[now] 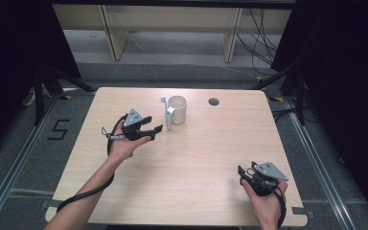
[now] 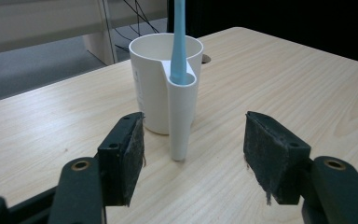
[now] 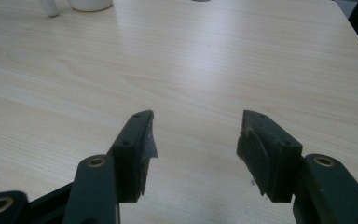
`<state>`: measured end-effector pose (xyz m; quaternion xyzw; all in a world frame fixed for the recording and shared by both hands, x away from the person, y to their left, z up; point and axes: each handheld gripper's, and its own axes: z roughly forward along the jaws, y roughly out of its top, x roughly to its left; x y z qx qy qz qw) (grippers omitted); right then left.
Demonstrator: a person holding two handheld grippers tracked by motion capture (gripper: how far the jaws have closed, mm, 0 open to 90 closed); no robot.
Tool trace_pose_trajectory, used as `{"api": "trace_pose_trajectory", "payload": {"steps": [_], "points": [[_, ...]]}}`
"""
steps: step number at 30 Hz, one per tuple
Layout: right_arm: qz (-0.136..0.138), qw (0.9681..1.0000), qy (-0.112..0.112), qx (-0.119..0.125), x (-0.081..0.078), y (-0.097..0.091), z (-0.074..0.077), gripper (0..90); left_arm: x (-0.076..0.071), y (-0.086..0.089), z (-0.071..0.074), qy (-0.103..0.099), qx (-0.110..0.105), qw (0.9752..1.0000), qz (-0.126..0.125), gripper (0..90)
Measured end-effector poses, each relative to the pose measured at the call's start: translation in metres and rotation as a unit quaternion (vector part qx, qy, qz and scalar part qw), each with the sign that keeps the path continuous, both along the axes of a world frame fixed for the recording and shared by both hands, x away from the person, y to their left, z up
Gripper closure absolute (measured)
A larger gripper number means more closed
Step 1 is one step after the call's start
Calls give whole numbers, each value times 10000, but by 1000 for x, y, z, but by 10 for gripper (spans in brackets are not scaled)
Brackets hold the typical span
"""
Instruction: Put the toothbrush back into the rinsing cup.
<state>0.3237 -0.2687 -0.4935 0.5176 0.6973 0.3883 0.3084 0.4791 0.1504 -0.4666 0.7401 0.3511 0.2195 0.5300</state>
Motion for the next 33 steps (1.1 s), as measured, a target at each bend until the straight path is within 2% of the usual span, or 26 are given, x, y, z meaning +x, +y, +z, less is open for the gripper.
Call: {"api": "trace_pose_trajectory", "payload": {"steps": [2,3,6,7,8,9,12,13,14,16,19,20,22,25,26,27,28,29,31,33], "points": [[5,10000,-42,40,0,0,0,454,-3,3,1,36,-17,10000,36,380],[-11,10000,41,72,0,0,1,454,-4,4,1,44,-5,10000,34,379],[3,9999,48,102,0,0,0,454,-8,9,-1,67,15,10000,58,379],[-1,9999,-12,133,0,1,-1,454,-9,11,-1,76,11,10000,61,380],[-8,10000,45,-67,-1,-1,1,454,-10,13,-1,80,8,9999,71,379],[-3,9999,47,98,0,1,0,454,-11,15,-2,84,-29,9999,78,378],[-4,10000,39,72,0,1,0,454,-16,22,-3,99,-47,9999,113,378],[-146,9995,159,227,-3,4,0,454,-18,24,-4,109,-26,9999,110,378],[-9,10000,33,79,0,1,0,454,-19,26,-5,120,-54,9998,113,377],[-98,9997,123,169,-2,3,0,454,-22,30,-7,144,-72,9998,131,376],[-108,9997,127,162,-2,3,0,454,-25,34,-8,175,-63,9997,165,376],[-50,10000,48,56,-1,2,0,454,-26,34,-9,166,-88,9997,178,375],[-7,10000,27,-16,0,1,0,454,-29,36,-9,180,-77,9997,169,375],[-9,10000,63,19,0,1,0,454,-32,40,-9,165,-101,9997,160,373],[-103,9995,197,201,-2,4,0,453,-34,41,-9,175,-102,9996,188,373],[-18,10000,51,26,0,1,0,453,-36,42,-9,184,-125,9996,182,373],[-27,10000,-9,1,0,0,-1,453,-38,44,-10,186,-138,9996,178,372],[-113,9996,142,213,-2,4,-1,454,-39,45,-10,186,-125,9996,186,372],[-113,9997,123,193,-2,3,-1,453,-43,48,-11,157,-166,9996,168,372],[-120,9995,196,193,-2,4,0,453,-46,50,-12,145,-140,9996,195,372]]}}
